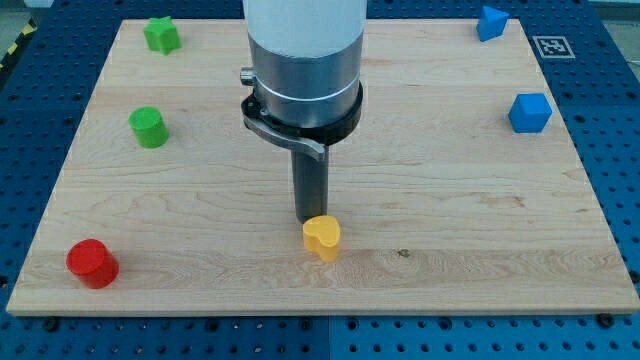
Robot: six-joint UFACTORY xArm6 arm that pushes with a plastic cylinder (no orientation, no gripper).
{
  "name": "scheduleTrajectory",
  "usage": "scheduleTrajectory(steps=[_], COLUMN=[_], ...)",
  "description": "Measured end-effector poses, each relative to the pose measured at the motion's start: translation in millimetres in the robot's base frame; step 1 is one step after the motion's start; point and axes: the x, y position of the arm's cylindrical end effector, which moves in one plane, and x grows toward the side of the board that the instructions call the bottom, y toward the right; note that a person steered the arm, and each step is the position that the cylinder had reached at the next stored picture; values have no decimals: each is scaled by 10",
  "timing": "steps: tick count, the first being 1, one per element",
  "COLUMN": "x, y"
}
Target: Place the heart at the bottom center of the board
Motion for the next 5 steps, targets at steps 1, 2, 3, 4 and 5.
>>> scheduleTrajectory(steps=[1, 2, 3, 4, 5], x=[-27, -8, 91, 163, 187], y=[232, 362, 352, 344, 279])
